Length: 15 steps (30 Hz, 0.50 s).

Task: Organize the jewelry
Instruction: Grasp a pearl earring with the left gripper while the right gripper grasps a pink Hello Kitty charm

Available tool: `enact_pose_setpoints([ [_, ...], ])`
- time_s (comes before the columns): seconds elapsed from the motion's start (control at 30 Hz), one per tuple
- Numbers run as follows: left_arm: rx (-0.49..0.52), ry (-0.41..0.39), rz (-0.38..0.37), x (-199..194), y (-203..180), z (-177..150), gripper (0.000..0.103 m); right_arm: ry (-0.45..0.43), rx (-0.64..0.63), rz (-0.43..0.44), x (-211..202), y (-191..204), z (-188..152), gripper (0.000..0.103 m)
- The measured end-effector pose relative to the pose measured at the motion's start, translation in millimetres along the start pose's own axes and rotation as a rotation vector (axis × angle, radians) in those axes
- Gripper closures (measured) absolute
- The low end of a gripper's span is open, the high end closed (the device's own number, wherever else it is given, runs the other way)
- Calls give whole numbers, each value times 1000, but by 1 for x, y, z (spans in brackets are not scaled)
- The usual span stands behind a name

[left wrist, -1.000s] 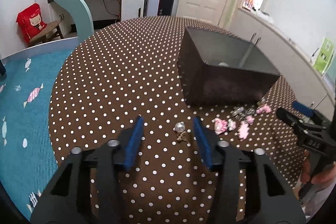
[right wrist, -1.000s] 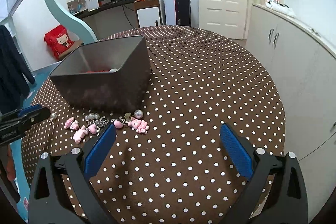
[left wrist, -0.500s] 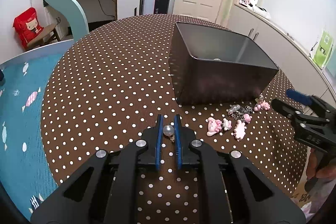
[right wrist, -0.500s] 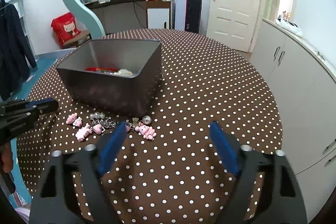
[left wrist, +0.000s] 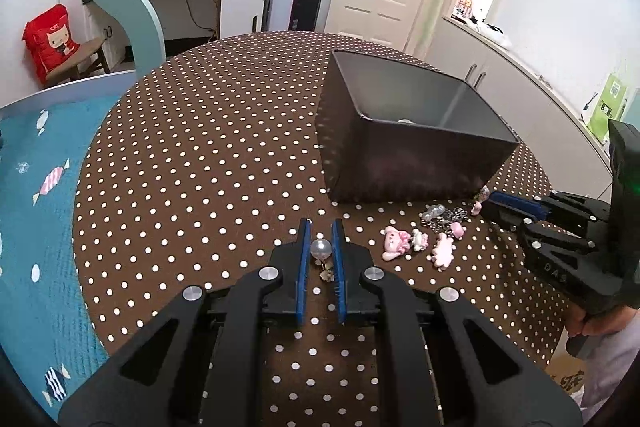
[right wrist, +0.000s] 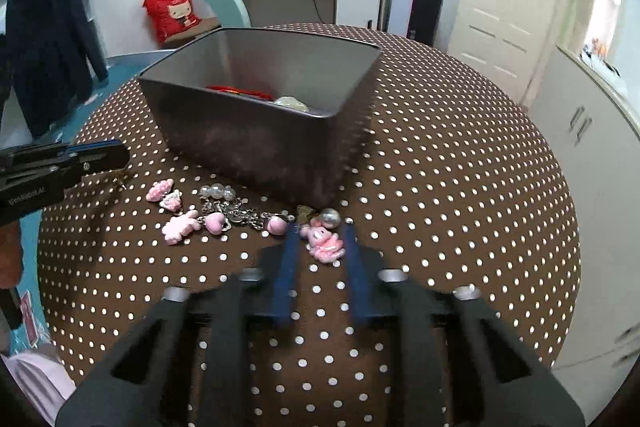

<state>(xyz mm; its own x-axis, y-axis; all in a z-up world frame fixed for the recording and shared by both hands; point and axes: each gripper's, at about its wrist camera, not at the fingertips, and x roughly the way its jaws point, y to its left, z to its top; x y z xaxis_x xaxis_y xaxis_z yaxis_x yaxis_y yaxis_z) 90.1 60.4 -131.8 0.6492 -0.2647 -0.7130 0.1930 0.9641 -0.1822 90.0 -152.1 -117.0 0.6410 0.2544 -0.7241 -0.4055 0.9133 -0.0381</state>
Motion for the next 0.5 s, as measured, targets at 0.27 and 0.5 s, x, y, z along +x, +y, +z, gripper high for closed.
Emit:
enact_pose_setpoints([
  [0.27,0,-3,3,-3,-4,2,93,5,99,37,-3,-13,0,89],
  [0.5,15,-19,22,-6,-8,7,93,-11,132,40,-14,-20,4,89],
])
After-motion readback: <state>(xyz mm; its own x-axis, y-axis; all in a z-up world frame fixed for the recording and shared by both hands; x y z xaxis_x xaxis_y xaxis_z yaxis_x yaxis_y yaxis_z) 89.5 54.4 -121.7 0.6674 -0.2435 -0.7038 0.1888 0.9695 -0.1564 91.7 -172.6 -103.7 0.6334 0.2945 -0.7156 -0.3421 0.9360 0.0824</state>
